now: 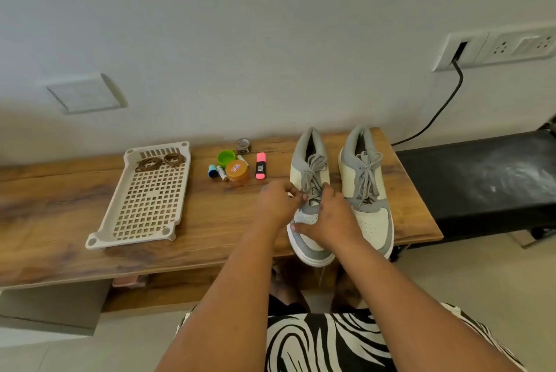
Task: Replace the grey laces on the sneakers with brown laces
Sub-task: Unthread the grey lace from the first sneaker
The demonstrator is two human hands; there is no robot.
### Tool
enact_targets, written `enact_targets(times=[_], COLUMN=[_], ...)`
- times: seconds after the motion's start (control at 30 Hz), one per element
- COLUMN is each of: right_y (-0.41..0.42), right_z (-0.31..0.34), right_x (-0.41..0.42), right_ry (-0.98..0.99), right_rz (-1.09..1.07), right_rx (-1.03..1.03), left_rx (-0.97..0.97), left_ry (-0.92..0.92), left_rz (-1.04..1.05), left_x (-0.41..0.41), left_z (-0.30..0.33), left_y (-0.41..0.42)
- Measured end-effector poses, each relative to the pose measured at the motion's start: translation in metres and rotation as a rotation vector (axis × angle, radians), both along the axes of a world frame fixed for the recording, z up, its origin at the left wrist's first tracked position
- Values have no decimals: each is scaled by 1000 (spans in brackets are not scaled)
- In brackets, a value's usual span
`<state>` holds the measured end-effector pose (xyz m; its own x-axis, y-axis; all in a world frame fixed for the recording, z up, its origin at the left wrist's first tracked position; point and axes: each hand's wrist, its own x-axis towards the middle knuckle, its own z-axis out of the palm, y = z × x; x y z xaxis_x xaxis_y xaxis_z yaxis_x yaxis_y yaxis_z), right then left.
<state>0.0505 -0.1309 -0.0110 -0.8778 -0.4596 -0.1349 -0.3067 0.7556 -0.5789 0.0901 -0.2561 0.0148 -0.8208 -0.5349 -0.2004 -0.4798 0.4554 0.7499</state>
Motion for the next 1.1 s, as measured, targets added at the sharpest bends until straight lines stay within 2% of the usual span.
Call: enact_targets(times=[0.13,0.27,0.4,0.6,0.83,0.93,1.0,1.07,1.1], right_y=[-1,-1,-2,-2,-3,-5,-7,-7,-7], right_z=[1,3,7,10,14,16,17,18,19], right_x=[0,3,4,8,8,8,6,3,1], right_ry=[-13,-28,-10,-17,-21,4,8,-12,-26], right_rz=[-14,-30,-26,-30,-13,-6,-5,3,5], right_rx=[27,72,110,121,153,183,202,221,220], left_rx=[211,415,745,1125,1514,1613,1603,1385,1164], left_ry=[2,175,391,632,800,846,767,489,313], left_rz=[-99,-134,-130,-196,-94,-44,19,70,95], left_x=[10,28,38,47,33,31,30,30,30], left_z=[17,55,74,74,64,63,63,62,58], left_y=[-4,-10,-17,-27,-23,-20,-19,-18,-18])
